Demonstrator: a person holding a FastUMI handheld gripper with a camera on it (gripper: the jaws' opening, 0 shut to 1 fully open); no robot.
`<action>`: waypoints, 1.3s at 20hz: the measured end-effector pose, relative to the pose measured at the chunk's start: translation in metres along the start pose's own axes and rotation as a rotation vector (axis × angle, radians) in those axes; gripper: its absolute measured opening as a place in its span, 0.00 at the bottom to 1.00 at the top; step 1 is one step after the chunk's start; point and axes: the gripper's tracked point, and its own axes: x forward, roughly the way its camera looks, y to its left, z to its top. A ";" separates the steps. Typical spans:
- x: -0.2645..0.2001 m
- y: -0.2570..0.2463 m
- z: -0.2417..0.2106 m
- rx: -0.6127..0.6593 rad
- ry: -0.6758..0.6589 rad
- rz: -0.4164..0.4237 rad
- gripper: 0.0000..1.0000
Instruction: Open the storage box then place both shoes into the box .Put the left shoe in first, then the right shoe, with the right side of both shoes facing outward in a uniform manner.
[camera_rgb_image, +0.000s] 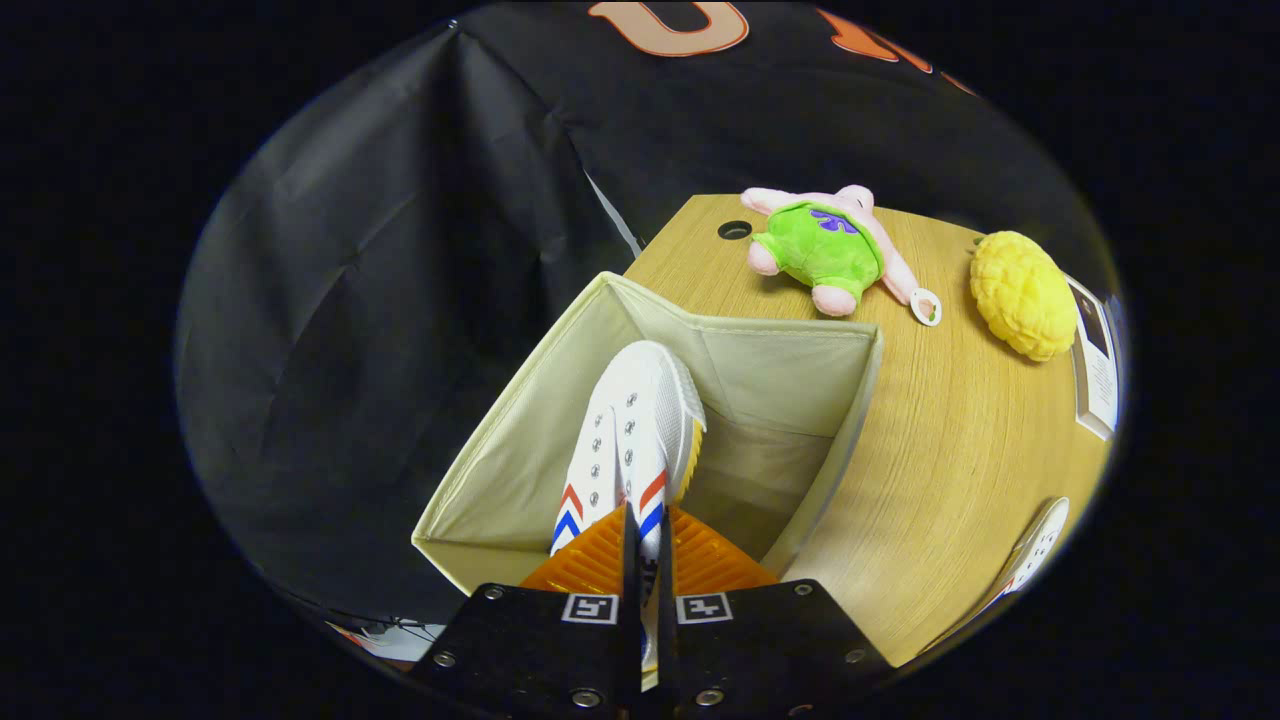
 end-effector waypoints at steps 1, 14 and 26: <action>-0.001 0.001 0.000 0.009 0.001 0.010 0.07; -0.089 -0.096 0.035 0.160 -0.281 -0.039 0.87; -0.152 -0.299 -0.107 0.360 -0.235 -0.433 0.96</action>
